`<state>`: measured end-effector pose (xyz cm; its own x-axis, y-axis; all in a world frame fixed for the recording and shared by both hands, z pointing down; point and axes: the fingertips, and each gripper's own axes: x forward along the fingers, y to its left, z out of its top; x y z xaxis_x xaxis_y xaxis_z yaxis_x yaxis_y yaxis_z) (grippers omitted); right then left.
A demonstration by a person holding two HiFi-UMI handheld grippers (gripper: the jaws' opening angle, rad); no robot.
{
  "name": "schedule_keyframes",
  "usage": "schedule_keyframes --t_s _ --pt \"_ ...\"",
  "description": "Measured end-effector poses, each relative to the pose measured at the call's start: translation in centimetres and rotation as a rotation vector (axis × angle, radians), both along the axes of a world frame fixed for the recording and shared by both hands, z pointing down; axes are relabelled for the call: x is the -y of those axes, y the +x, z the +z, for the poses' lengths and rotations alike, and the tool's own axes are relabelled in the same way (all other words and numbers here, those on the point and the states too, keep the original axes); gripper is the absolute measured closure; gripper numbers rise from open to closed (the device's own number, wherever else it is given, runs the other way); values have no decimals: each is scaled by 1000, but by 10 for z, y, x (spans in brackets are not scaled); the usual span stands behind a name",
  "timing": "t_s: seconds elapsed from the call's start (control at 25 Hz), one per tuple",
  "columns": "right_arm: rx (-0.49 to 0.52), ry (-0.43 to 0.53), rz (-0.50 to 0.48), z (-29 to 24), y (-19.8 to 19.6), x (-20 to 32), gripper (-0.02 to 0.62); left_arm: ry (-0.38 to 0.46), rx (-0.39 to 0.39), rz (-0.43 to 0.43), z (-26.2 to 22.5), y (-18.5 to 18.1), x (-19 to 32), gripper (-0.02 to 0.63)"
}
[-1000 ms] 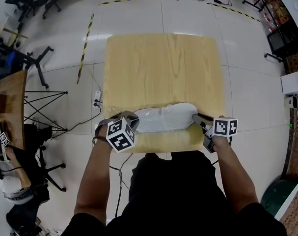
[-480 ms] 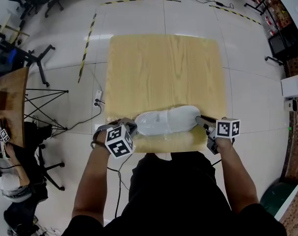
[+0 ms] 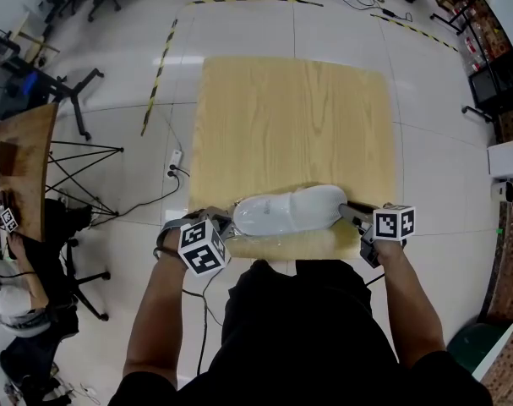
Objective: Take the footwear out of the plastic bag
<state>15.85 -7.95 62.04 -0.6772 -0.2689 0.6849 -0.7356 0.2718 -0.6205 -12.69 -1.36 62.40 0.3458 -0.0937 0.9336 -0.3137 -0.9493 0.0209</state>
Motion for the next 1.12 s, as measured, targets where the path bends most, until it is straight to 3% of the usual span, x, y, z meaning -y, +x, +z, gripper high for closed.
schedule_keyframes --t_s 0.32,0.76,1.12 --pt "-25 9 22 -2 12 -1 489 8 24 -29 3 -20 -1 597" --pt "-24 17 47 -4 21 -2 491 56 79 -158 3 -51 15 598" --pt "-34 19 56 -6 35 3 492 87 114 -201 -3 -65 28 598"
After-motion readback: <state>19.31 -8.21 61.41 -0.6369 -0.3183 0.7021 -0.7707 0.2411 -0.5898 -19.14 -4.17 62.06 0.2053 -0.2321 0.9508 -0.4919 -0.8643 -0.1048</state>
